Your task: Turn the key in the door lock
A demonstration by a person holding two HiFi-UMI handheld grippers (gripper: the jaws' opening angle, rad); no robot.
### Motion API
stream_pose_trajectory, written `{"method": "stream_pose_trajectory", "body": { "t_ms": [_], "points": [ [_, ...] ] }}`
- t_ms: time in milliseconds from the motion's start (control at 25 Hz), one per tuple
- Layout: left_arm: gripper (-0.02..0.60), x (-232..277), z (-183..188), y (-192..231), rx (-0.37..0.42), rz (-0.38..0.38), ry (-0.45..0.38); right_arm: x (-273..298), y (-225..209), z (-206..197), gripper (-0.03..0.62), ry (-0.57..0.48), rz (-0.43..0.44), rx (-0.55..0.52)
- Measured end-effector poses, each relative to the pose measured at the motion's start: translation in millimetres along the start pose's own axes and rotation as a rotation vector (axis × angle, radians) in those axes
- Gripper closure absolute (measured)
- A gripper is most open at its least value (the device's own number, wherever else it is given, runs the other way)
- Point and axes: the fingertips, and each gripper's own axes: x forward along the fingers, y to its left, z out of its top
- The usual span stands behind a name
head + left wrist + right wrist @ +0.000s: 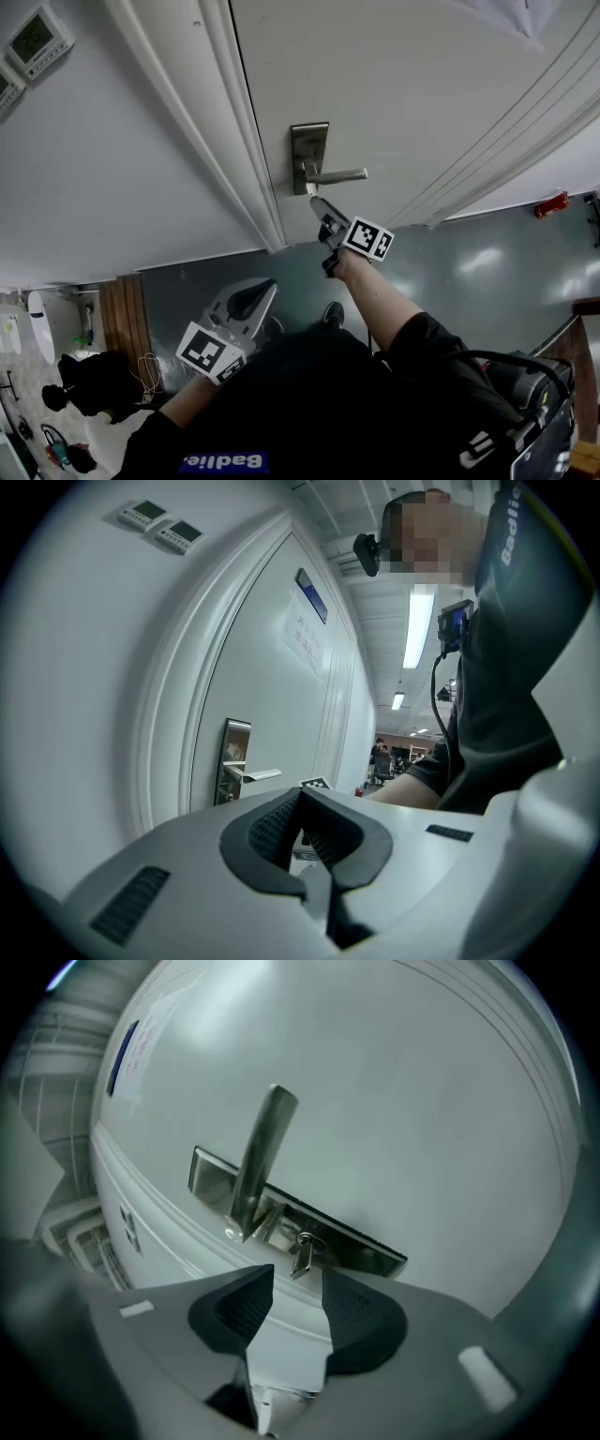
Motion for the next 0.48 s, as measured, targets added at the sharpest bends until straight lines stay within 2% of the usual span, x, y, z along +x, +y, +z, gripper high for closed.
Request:
{"method": "stream_pose_trajectory", "body": {
  "t_ms": [120, 400, 480],
  "points": [
    [0.588, -2, -1, 5, -0.005, 0.017, 0.013, 12, -8, 3, 0.462, -0.028, 0.035, 0.099],
    [0.588, -7, -9, 19, -0.017, 0.054, 0.037, 27, -11, 5, 0.531, -0.049, 0.078, 0.179],
    [0.588, -8, -9, 21, -0.023, 0.055, 0.038, 28, -10, 5, 0.533, -0.056, 0.088, 0.177]
  ]
}}
